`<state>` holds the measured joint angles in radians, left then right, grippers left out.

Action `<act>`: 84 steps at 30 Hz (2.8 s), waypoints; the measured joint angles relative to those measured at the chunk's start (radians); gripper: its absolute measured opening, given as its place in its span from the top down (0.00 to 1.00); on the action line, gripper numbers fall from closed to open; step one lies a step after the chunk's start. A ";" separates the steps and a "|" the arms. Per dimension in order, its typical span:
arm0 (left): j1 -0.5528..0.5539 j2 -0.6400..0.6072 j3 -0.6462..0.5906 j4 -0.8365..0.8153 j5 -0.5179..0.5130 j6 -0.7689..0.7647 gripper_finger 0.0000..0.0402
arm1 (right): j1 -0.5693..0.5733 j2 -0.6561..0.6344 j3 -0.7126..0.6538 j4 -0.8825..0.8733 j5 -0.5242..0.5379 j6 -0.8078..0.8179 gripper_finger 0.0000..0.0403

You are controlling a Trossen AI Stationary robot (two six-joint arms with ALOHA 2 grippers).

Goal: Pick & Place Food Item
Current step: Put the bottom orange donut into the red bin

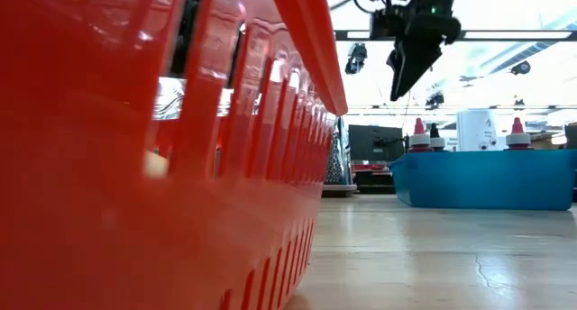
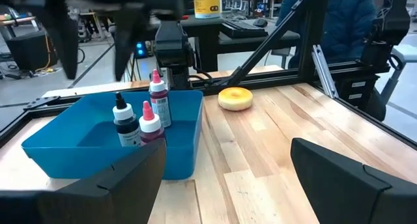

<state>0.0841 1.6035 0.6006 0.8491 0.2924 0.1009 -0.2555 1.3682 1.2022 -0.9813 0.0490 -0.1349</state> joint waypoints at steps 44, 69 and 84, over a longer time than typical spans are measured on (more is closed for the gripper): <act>0.000 -0.004 -0.001 -0.072 0.000 0.022 0.17 | 0.792 0.076 -0.045 -0.110 0.128 0.829 0.42; 0.000 -0.004 -0.001 -0.072 0.003 0.007 0.17 | 0.901 0.071 -0.170 -0.265 -0.148 1.267 0.42; 0.000 -0.004 -0.001 -0.073 0.003 0.007 0.17 | 0.917 0.054 -0.385 -0.030 -0.298 1.344 0.42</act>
<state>0.0845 1.5997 0.5999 0.7765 0.2951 0.1081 0.6617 1.4221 0.8171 -1.0117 -0.2490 1.2093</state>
